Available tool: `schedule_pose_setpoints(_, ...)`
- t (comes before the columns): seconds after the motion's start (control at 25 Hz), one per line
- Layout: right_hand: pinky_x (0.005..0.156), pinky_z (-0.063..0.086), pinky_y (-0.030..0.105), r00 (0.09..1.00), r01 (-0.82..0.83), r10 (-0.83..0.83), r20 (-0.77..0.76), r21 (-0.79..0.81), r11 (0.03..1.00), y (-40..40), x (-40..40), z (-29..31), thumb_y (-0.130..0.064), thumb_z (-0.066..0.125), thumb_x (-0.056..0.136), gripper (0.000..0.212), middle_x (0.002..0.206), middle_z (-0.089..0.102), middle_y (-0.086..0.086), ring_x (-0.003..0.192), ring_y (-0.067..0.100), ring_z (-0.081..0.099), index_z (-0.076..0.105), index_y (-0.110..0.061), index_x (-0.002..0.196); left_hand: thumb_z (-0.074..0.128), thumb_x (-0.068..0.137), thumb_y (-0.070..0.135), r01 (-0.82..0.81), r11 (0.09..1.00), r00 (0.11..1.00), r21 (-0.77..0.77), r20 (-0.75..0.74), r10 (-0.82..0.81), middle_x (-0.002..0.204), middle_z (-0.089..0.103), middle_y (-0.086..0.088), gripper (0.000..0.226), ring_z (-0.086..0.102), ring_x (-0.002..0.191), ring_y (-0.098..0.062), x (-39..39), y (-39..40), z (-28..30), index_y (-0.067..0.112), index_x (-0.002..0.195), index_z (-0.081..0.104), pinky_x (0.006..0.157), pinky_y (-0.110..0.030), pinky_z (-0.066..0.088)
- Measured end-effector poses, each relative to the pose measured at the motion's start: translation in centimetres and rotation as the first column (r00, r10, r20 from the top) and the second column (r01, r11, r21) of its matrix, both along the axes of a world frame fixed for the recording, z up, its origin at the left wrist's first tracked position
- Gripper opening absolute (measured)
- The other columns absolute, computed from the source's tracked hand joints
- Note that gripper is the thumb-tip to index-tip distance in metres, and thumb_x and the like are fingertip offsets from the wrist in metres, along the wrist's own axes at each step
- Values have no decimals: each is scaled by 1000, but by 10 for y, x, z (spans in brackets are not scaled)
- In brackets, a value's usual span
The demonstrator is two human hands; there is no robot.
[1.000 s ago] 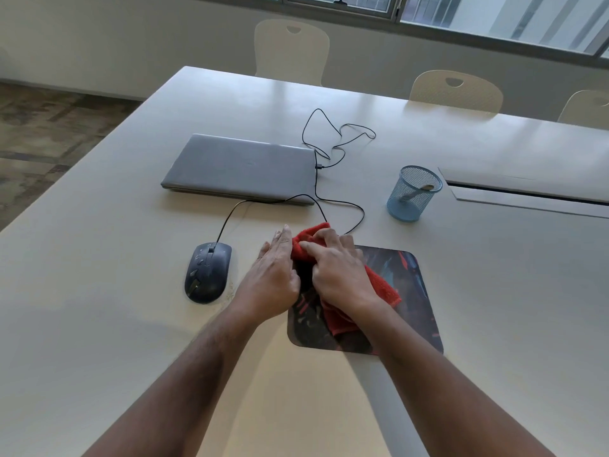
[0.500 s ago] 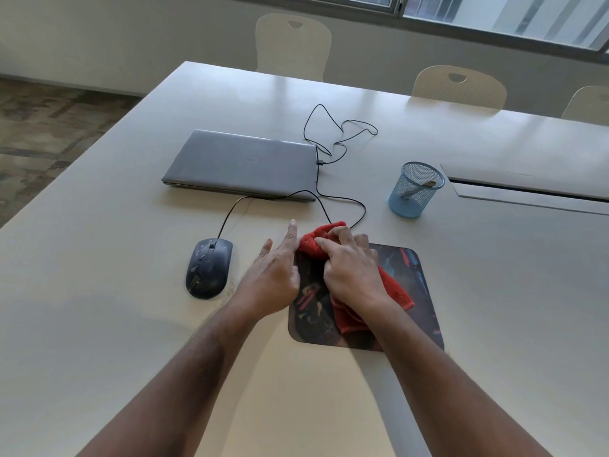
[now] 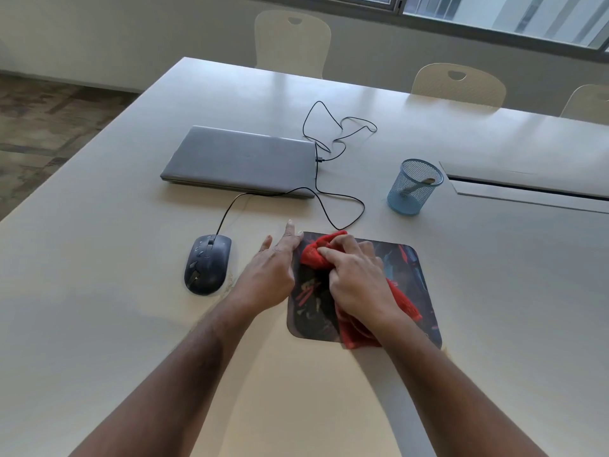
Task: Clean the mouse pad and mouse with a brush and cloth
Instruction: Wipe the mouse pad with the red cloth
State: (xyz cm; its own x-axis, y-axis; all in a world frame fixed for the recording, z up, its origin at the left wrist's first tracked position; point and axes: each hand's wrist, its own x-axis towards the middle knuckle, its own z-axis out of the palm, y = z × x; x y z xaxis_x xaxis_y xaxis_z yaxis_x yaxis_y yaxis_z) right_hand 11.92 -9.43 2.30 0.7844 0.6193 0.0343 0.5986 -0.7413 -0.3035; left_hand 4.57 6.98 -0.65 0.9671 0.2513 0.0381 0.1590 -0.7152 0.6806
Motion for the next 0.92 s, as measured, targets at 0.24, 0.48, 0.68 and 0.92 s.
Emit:
schedule_pose_setpoints(0.24,98,44,46,991,-116,118,56,-39,992,2,-29,-1,-22,43,92,44,138,49,-11,121,24,43,64,-37,128,30,97,6,-18,999,1000,-52,5,18,162,29,4,66,16,151,-12,1,1,3,18,159,11,124,-31,-3)
schedule_pose_setpoints(0.48,104,42,45,995,-94,95,-24,46,995,-24,-31,-2,-23,43,93,52,136,53,-15,120,20,44,66,-37,137,34,102,10,-9,1000,1000,-15,24,10,164,25,3,58,17,149,-6,3,1,2,15,158,20,121,-22,-6)
schedule_pose_setpoints(0.68,103,42,47,995,-100,100,2,-31,995,-1,-23,3,-21,48,97,46,140,49,-11,124,25,42,63,-37,138,34,103,8,-16,998,999,-57,33,18,158,37,6,59,23,147,-1,3,1,2,16,159,19,122,-24,-5)
schedule_pose_setpoints(0.92,97,46,43,978,-209,209,0,-41,977,-18,-52,3,-26,40,89,49,136,51,-15,115,20,42,65,-40,129,46,104,18,-49,996,997,-71,60,53,156,40,8,57,24,143,3,3,1,2,19,157,27,122,-24,-2)
